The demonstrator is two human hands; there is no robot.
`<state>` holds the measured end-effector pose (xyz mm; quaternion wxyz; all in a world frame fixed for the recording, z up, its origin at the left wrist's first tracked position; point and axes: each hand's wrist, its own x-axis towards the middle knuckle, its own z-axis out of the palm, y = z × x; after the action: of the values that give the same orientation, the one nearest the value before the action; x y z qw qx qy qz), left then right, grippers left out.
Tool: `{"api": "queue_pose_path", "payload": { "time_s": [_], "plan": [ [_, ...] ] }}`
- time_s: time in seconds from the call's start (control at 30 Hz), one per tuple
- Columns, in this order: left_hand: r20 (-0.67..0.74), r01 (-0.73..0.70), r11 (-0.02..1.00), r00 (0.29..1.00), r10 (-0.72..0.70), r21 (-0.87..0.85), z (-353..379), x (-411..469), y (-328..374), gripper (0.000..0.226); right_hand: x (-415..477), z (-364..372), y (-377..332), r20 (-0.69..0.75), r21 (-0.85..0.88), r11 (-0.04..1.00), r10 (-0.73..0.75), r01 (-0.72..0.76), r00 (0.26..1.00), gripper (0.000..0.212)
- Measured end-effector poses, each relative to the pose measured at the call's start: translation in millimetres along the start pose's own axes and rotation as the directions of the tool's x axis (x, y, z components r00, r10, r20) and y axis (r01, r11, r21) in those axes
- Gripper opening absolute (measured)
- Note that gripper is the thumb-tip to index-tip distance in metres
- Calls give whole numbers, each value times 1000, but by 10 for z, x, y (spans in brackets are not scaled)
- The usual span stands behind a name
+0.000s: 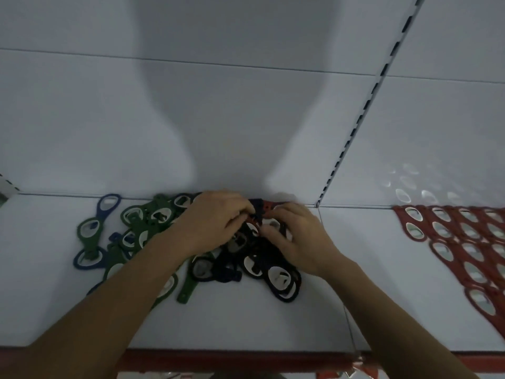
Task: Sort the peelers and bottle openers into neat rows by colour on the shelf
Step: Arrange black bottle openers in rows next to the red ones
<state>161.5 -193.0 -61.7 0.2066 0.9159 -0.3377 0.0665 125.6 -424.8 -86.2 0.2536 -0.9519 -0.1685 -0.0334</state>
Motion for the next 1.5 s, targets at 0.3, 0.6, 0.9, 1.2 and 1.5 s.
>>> {"api": "queue_pose_path", "payload": {
  "time_s": [0.3, 0.6, 0.9, 1.2, 1.5],
  "plan": [
    [428, -69, 963, 902, -51, 260, 69, 185, -25, 50, 45, -207, 491, 129, -140, 989, -27, 45, 991, 26],
    [490, -80, 939, 866, -100, 333, 38, 340, 8, 47, 333, 30, 375, 122, -105, 967, -220, 233, 968, 49],
    [191, 167, 980, 971, -144, -110, 61, 107, -123, 45, 407, -145, 464, 200, -286, 936, -152, 206, 968, 18],
    [-46, 288, 923, 950, -309, -255, 195, 78, 7, 47, 385, -128, 526, 153, -179, 972, -124, 151, 980, 22],
    [-31, 156, 206, 723, -690, -966, 353, 149, 376, 32, 259, -232, 186, -28, 750, 643, 261, -152, 965, 5]
  ]
}}
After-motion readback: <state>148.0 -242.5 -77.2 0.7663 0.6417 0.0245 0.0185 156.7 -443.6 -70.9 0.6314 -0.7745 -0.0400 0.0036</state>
